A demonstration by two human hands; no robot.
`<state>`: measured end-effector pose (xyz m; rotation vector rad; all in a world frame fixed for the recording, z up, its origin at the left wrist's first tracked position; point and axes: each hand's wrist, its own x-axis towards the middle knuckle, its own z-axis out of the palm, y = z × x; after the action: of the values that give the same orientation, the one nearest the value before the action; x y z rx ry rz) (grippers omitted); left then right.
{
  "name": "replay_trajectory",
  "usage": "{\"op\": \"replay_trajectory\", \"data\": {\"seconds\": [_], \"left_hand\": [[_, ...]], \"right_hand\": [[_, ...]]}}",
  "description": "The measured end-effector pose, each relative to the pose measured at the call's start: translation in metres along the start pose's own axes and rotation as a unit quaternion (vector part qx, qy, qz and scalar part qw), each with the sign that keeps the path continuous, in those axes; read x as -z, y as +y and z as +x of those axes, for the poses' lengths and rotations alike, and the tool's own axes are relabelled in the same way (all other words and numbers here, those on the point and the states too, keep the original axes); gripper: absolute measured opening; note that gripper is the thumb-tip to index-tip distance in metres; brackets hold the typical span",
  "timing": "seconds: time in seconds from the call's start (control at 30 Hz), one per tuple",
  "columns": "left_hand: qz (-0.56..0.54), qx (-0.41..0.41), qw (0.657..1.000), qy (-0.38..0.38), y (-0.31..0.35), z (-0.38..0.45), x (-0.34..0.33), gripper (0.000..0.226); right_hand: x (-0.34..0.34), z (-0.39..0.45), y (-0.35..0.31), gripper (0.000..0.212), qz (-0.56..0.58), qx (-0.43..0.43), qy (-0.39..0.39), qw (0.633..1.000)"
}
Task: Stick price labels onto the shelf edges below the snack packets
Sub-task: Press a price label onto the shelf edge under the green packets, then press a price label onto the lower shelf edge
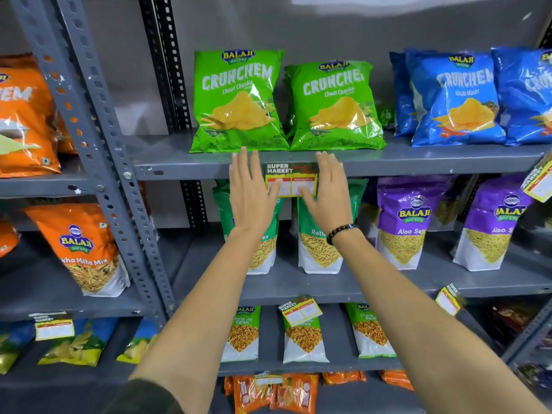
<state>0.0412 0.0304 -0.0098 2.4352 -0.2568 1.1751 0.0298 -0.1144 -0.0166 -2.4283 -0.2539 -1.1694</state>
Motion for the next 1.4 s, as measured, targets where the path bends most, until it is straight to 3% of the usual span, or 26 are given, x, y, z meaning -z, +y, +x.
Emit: {"op": "replay_trajectory", "data": {"seconds": [0.1,0.23,0.3,0.4,0.5,0.87,1.03,1.2,1.4], "left_hand": [[0.004,-0.005,1.000,0.004,-0.017,-0.059,-0.024,0.069],[0.025,0.016,0.991,-0.127,-0.040,-0.139,-0.063,0.063],[0.061,0.004,0.979,-0.193,-0.049,-0.173,-0.082,0.055],[0.097,0.008,0.960,-0.262,-0.059,-0.214,-0.107,0.036],[0.101,0.052,0.946,-0.303,-0.068,-0.247,-0.130,0.032],[0.010,0.196,0.954,-0.226,-0.064,-0.275,-0.183,0.026],[-0.015,0.242,0.952,-0.189,-0.057,-0.270,-0.187,0.018],[-0.022,0.225,0.961,-0.162,-0.059,-0.269,-0.183,0.013],[0.004,0.129,0.965,-0.229,-0.073,-0.267,-0.162,0.006]], "right_hand": [[-0.021,-0.052,0.022,0.061,-0.085,0.035,-0.027,0.995],[-0.050,-0.121,0.052,0.061,-0.151,0.039,-0.160,0.975],[-0.063,-0.150,0.066,0.049,-0.174,0.040,-0.219,0.959],[-0.083,-0.178,0.082,0.034,-0.191,0.052,-0.283,0.939],[-0.105,-0.195,0.095,0.031,-0.183,0.054,-0.320,0.928],[-0.137,-0.205,0.117,0.006,-0.061,-0.036,-0.308,0.949],[-0.143,-0.198,0.118,0.007,-0.038,-0.049,-0.300,0.952],[-0.143,-0.196,0.116,0.009,-0.038,-0.046,-0.314,0.948],[-0.138,-0.212,0.112,0.010,-0.022,-0.062,-0.342,0.937]]}}
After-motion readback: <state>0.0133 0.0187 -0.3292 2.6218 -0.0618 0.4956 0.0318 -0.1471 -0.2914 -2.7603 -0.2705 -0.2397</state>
